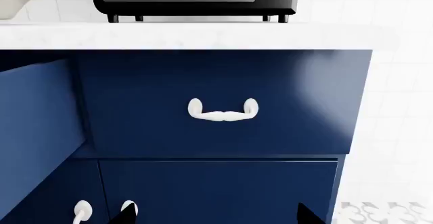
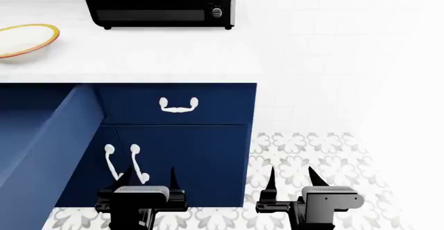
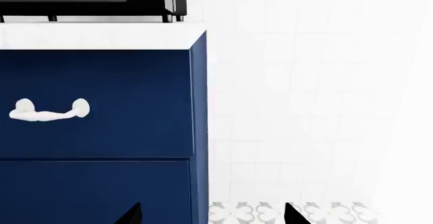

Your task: Place the bar in the bowl and close the drawer.

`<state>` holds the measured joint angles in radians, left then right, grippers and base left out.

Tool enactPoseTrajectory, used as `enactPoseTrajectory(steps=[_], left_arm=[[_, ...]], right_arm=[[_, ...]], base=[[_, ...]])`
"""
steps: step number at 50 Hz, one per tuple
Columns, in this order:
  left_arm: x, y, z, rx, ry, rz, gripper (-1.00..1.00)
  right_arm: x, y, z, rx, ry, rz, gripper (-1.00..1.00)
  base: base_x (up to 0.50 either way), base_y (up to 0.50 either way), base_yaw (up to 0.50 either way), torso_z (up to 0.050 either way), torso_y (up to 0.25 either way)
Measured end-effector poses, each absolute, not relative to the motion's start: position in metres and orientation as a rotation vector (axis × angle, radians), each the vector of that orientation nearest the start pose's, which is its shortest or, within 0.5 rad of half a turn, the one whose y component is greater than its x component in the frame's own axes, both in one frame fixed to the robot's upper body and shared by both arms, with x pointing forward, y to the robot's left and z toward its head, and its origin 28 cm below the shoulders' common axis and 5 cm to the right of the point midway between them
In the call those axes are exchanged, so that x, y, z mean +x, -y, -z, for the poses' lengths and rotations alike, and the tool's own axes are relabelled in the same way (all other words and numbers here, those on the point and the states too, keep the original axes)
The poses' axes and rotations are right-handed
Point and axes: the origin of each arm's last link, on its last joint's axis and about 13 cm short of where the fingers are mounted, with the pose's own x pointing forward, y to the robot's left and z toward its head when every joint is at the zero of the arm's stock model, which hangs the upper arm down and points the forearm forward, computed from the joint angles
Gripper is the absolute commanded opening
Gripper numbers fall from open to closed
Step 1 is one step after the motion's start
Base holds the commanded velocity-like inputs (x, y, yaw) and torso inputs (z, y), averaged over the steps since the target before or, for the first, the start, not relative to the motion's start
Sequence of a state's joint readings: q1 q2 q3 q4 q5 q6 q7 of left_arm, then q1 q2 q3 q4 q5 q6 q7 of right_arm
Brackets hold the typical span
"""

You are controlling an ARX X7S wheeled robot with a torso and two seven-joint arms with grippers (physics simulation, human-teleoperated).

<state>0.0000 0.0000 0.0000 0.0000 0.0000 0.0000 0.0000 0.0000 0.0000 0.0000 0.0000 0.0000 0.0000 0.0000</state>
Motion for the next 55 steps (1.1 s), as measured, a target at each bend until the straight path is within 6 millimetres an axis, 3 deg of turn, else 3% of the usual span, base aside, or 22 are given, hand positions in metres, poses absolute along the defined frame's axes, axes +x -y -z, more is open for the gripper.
enactPoseTrajectory(steps=[11,20,42,55], left_arm=[[0.213,-0.206,-0.011,0.007,0.003,0.002,1.0],[0.207,-0.206,-0.019,0.005,0.024,-0.009,1.0],[0.168,-0.206,-0.1,-0.041,0.143,0.0,1.0],[0.154,-0.207,-0.126,-0.061,0.204,0.011,1.0]], right_arm=[[0.21,0.097,-0.014,-0.008,0.01,0.008,1.0],[0.207,0.098,-0.021,-0.029,0.046,0.03,1.0],[0.18,0.106,-0.077,-0.073,0.171,0.066,1.0],[0.161,0.11,-0.101,-0.083,0.243,0.083,1.0]], base=[[0.0,0.0,0.0,0.002,0.0],[0.0,0.0,0.0,0.05,0.018],[0.0,0.0,0.0,0.05,0.014],[0.0,0.01,0.0,0.034,0.016]])
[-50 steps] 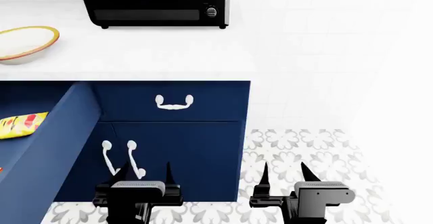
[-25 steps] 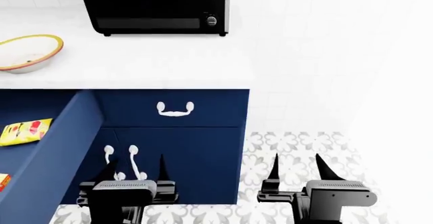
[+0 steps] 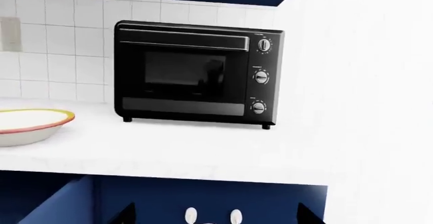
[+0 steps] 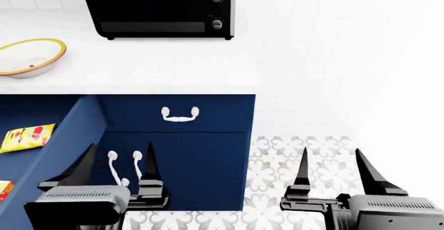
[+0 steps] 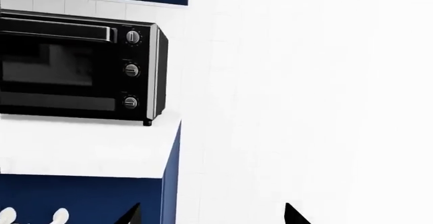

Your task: Place the bar in the bowl and close the drawer.

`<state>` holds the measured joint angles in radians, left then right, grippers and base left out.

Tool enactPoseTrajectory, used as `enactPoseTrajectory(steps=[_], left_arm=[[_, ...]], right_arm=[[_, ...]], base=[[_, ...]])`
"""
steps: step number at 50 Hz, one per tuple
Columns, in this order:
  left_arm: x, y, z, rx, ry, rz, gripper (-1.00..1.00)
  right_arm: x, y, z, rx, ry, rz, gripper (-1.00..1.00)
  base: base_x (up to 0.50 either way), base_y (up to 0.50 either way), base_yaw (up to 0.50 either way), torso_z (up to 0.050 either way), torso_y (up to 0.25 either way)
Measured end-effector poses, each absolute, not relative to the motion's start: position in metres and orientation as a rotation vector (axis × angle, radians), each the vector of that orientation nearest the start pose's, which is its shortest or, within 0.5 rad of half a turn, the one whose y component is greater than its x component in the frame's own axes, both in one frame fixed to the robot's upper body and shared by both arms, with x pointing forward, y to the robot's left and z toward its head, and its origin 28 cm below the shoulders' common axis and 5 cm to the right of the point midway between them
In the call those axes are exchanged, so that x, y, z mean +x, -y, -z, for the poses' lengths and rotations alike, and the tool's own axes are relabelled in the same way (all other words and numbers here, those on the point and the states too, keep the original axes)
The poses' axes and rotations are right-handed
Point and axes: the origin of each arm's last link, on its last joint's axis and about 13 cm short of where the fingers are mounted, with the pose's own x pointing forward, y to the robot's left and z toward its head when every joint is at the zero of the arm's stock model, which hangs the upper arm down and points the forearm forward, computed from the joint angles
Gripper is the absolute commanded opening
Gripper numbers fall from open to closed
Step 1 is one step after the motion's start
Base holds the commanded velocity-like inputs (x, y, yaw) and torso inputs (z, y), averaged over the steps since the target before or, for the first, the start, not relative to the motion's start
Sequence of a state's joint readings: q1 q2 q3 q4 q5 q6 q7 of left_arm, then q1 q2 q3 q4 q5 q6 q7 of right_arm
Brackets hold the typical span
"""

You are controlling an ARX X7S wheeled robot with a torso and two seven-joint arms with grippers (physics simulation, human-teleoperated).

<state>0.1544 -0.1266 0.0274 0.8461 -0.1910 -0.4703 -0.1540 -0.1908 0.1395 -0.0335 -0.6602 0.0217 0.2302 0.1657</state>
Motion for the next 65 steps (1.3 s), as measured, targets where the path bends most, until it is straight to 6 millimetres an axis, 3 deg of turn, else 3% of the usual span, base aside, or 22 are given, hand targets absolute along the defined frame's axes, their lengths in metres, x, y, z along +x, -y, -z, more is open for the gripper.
enactPoseTrajectory(steps=[21,65], left_arm=[[0.148,-0.21,-0.139,-0.068,0.289,-0.019,1.0],[0.147,-0.213,-0.143,-0.068,0.315,-0.063,1.0]], right_arm=[[0.154,0.114,-0.113,-0.104,0.342,0.124,1.0],[0.144,0.117,-0.115,-0.11,0.376,0.163,1.0]], base=[[-0.06,0.49,0.0,0.0,0.0],[-0.07,0.5,0.0,0.0,0.0]])
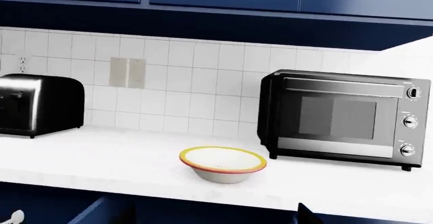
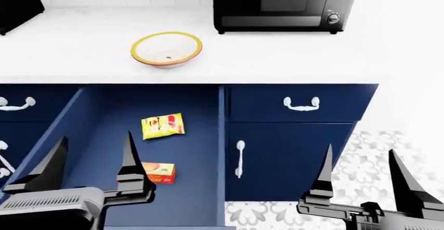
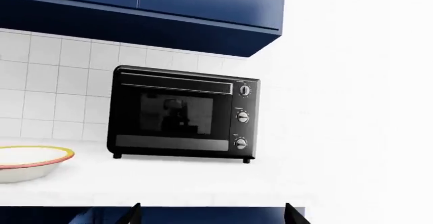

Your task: Place the bar in the bowl and close the drawer.

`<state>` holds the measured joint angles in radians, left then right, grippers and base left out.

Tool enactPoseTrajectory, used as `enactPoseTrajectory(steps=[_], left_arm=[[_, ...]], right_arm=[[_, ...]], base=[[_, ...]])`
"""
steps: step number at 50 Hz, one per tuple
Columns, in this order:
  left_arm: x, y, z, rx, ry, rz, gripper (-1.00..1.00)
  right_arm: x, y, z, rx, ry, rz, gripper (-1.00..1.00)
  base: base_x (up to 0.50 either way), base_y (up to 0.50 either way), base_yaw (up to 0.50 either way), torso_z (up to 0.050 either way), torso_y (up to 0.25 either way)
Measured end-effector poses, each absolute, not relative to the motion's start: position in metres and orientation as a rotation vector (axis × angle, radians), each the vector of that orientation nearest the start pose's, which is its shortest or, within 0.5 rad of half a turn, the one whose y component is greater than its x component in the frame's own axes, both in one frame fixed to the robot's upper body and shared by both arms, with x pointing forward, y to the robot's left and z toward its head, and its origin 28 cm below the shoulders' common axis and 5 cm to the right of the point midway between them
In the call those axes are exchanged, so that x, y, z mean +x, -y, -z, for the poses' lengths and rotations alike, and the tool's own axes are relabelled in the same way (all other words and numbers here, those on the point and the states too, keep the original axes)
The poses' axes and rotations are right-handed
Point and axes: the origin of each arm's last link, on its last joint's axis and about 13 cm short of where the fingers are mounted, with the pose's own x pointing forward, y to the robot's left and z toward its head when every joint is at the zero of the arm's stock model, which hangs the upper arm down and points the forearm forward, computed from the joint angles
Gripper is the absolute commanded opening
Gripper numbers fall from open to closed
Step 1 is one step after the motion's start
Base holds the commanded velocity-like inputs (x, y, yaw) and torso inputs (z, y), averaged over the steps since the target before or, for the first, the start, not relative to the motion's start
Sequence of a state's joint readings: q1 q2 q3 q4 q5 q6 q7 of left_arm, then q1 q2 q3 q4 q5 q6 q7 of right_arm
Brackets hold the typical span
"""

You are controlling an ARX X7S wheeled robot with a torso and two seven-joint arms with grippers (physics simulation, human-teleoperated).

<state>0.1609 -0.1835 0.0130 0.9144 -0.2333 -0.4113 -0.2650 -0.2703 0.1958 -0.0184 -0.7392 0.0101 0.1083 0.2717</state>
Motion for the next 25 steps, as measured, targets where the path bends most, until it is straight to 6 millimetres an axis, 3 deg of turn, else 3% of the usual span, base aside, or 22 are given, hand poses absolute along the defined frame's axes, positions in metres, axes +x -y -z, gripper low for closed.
enactPoseTrajectory(steps=[25], left_arm=[[0.1477,-0.2137,-0.1429,-0.075,0.318,-0.064,1.0]], right_arm=[[0.1422,0.1176,-0.1139,-0.111,0.378,0.172,1.0]], base=[[-0.06,0.5,0.0,0.0,0.0]])
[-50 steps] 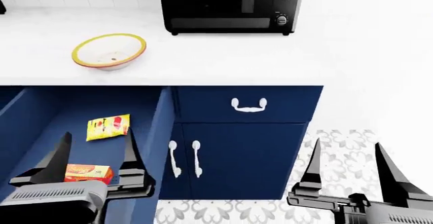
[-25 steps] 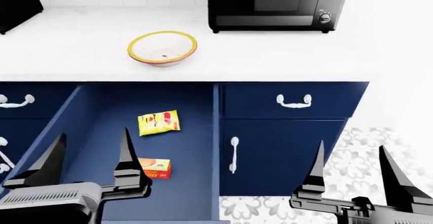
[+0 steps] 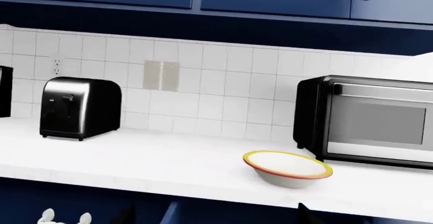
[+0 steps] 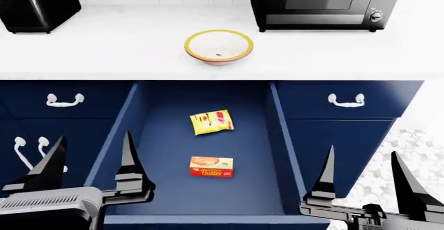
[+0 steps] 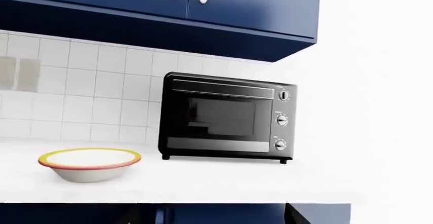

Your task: Place the bar in the bowl and close the drawer.

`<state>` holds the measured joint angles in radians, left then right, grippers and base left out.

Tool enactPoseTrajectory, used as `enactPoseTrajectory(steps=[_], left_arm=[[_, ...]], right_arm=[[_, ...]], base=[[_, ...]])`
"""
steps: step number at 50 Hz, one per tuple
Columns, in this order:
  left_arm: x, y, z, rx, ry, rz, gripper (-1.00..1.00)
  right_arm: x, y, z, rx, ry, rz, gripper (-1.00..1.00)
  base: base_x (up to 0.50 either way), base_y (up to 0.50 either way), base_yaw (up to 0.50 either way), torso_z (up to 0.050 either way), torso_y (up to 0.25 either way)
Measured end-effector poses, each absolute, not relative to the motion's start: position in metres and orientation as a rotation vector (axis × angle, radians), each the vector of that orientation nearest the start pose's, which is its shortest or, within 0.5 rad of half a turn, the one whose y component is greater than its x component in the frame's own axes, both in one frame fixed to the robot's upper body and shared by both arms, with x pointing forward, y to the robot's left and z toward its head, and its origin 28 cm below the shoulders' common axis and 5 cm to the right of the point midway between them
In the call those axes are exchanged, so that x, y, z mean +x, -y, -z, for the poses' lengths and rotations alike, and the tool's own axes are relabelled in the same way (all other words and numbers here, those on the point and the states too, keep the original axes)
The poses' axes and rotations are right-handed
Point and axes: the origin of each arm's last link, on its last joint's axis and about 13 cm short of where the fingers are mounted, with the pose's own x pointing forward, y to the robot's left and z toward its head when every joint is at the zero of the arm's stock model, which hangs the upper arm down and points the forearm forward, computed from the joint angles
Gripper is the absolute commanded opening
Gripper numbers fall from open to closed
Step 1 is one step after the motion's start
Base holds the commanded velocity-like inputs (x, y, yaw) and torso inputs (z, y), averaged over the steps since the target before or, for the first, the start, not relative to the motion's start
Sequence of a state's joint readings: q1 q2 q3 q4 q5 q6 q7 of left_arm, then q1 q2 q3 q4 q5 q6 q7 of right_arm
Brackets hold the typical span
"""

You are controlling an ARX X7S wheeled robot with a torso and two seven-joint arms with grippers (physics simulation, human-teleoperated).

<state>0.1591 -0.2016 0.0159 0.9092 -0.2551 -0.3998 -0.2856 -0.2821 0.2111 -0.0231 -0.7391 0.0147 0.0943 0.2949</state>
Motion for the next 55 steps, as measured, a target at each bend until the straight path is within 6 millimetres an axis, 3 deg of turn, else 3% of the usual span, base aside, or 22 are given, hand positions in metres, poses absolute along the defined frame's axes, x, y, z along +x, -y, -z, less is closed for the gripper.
enactPoseTrajectory(steps=[9,29,37,45,55], left_arm=[[0.148,-0.214,-0.143,-0.075,0.317,-0.066,1.0],[0.157,-0.214,-0.138,-0.066,0.272,-0.068,1.0],[0.161,-0.212,-0.134,-0.054,0.248,-0.057,1.0],[0.162,-0.236,-0.18,-0.061,0.32,-0.075,1.0],[0.155,-0.246,-0.227,-0.073,0.285,-0.006,1.0]], right_arm=[[0.142,0.118,-0.114,-0.11,0.382,0.173,1.0],[0.148,0.116,-0.11,-0.111,0.342,0.154,1.0],[0.145,0.136,-0.147,-0.067,0.354,0.149,1.0],[0.146,0.15,-0.185,-0.084,0.319,0.101,1.0],[0.147,0.154,-0.22,-0.134,0.265,0.047,1.0]], base=[[-0.02,0.47,0.0,0.0,0.0],[0.0,0.01,0.0,0.0,0.0],[0.0,0.0,0.0,0.0,0.0],[0.0,0.0,0.0,0.0,0.0],[0.0,0.0,0.0,0.0,0.0]])
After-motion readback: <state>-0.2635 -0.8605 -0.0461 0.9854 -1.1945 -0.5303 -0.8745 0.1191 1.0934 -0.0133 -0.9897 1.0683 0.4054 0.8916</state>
